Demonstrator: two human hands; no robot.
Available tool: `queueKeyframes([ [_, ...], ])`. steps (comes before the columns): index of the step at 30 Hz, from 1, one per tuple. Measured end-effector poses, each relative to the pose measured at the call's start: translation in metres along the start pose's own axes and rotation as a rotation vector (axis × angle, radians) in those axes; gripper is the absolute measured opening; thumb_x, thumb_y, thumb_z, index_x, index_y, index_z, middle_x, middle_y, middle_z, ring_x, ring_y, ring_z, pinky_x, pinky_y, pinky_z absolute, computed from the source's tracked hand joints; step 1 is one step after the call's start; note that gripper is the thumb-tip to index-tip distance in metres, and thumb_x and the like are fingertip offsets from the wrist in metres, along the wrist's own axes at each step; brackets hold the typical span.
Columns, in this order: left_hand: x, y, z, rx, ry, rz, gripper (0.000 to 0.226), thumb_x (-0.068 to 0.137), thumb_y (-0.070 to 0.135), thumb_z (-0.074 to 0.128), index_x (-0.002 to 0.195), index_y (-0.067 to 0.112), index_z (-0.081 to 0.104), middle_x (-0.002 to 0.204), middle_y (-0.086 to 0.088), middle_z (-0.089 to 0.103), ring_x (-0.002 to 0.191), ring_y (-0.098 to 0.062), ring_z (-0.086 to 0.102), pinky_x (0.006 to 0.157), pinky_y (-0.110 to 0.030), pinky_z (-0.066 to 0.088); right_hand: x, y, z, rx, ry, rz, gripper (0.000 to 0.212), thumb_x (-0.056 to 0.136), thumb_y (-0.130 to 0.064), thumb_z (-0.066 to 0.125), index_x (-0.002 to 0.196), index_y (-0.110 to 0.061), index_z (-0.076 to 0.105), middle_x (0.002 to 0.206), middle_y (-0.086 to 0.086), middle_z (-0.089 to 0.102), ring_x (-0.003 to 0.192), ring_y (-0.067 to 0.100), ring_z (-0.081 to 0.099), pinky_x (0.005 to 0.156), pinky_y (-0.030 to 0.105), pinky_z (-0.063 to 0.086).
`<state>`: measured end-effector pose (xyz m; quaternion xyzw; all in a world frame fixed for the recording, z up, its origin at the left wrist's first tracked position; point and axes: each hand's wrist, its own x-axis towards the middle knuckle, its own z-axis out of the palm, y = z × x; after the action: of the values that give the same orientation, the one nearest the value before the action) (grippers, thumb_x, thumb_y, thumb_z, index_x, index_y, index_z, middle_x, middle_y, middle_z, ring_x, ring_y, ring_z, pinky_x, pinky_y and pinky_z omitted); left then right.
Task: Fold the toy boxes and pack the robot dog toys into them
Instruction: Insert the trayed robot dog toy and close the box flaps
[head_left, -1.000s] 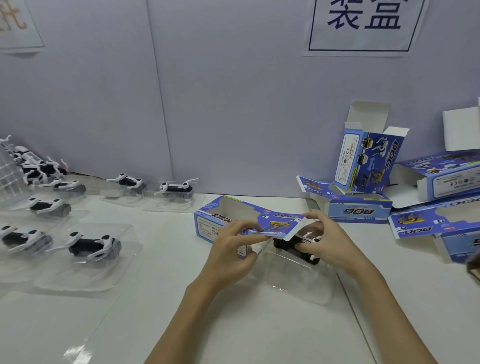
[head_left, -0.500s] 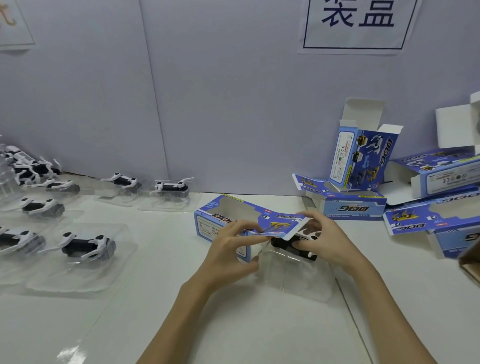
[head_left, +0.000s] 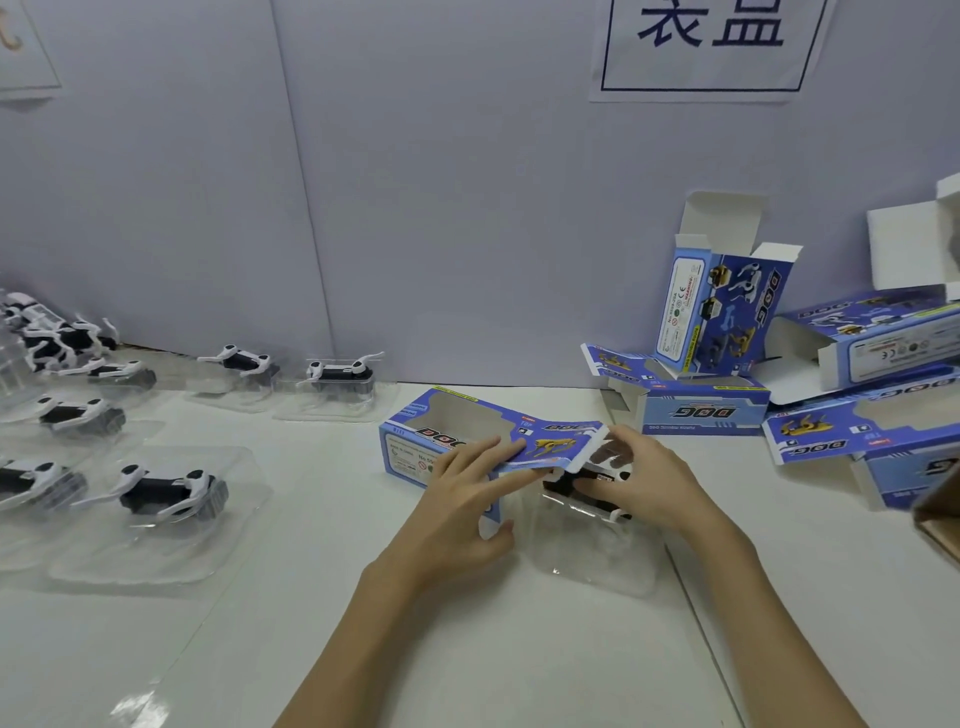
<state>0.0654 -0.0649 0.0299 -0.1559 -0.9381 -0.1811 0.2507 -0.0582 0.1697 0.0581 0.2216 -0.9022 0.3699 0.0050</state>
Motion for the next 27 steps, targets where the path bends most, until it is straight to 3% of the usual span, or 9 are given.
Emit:
queueKeyframes([
  [4, 0.001, -0.002, 0.002, -0.090, 0.116, -0.027, 0.079, 0.080, 0.019, 0.078, 0.152, 0.036, 0.049, 0.156, 0.015, 0.046, 0.149, -0.012, 0.037, 0.122, -0.042, 0.022, 0.001, 0.002, -0.003, 0.176, 0.041, 0.007, 0.063, 0.072, -0.037, 0.092, 0.127, -0.039, 0.061, 0.105, -0.012, 0.073, 0.101, 0.013, 0.067, 0.090, 0.040, 0.056],
  [9, 0.002, -0.003, -0.008, -0.183, 0.225, -0.087, 0.097, 0.071, 0.021, 0.076, 0.157, 0.043, 0.037, 0.151, 0.021, 0.047, 0.139, -0.010, 0.044, 0.118, -0.031, 0.023, -0.002, 0.005, -0.010, 0.432, 0.051, -0.021, 0.044, 0.075, -0.020, 0.092, 0.114, -0.030, 0.074, 0.090, -0.008, 0.077, 0.082, 0.009, 0.071, 0.060, 0.018, 0.053],
  [13, 0.002, -0.001, -0.009, -0.196, 0.199, -0.091, 0.102, 0.071, 0.020, 0.078, 0.158, 0.046, 0.032, 0.150, 0.026, 0.045, 0.139, -0.007, 0.041, 0.116, -0.024, 0.020, -0.004, 0.002, -0.008, 0.483, 0.052, -0.008, 0.043, 0.076, -0.015, 0.092, 0.113, -0.028, 0.074, 0.094, -0.002, 0.078, 0.077, 0.006, 0.070, 0.058, 0.015, 0.052],
  [18, 0.001, -0.006, -0.006, -0.067, 0.144, -0.055, 0.103, 0.072, 0.027, 0.078, 0.161, 0.042, 0.028, 0.147, 0.024, 0.045, 0.141, -0.005, 0.038, 0.118, -0.035, 0.024, -0.003, 0.003, -0.008, 0.486, 0.046, 0.019, 0.042, 0.076, -0.016, 0.091, 0.112, -0.030, 0.075, 0.093, -0.003, 0.077, 0.079, 0.010, 0.071, 0.057, 0.016, 0.052],
  [27, 0.002, -0.002, -0.006, -0.137, 0.156, -0.070, 0.109, 0.066, 0.022, 0.074, 0.162, 0.040, 0.024, 0.155, 0.021, 0.038, 0.144, -0.008, 0.034, 0.121, -0.033, 0.020, -0.006, -0.002, -0.009, 0.535, 0.071, 0.039, 0.042, 0.077, -0.022, 0.091, 0.114, -0.033, 0.073, 0.095, -0.006, 0.078, 0.084, 0.006, 0.073, 0.057, 0.015, 0.053],
])
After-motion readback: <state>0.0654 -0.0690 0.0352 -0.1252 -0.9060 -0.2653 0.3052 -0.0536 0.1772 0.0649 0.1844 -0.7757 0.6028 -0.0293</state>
